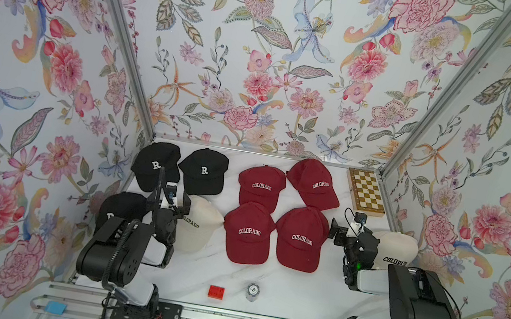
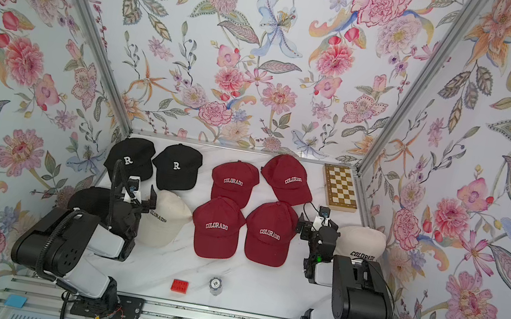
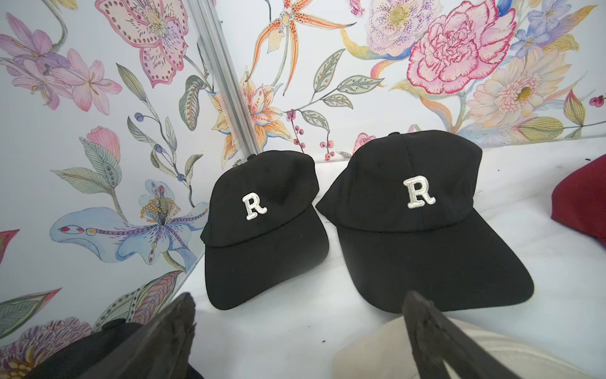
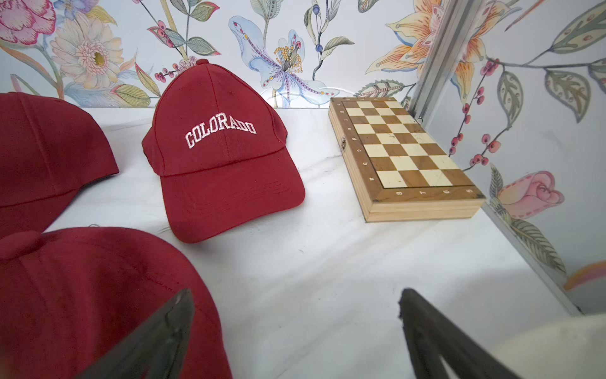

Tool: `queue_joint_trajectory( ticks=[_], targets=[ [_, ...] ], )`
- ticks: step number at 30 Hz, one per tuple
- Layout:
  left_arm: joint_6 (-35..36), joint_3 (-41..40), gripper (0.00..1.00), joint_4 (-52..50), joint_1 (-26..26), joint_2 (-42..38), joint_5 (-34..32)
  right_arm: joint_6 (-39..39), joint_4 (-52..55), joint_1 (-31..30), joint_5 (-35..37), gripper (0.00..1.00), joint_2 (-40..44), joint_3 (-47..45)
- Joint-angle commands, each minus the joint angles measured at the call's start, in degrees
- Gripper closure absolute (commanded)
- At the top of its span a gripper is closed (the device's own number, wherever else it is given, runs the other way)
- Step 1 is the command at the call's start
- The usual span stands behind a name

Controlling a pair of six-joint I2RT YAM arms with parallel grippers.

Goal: Stack the baseball caps by color
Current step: Pick up the baseball cap from the center of the board.

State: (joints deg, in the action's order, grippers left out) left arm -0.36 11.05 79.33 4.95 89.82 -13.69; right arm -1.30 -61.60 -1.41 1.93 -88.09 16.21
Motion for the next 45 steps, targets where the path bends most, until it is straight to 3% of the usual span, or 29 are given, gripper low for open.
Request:
queue_joint_trajectory(
  ticks=[1,45],
  targets=[
    [0.9,0.8,0.00,1.7,0.6,0.7,0.5,-0.9,-1.1,-0.1,0.7,0.01,-0.5,0.9],
    [0.5,1.2,0.00,0.9,0.1,0.6,1.6,-0.6,-1.0,0.4,-0.1,0.01,-0.6,1.0]
  ],
)
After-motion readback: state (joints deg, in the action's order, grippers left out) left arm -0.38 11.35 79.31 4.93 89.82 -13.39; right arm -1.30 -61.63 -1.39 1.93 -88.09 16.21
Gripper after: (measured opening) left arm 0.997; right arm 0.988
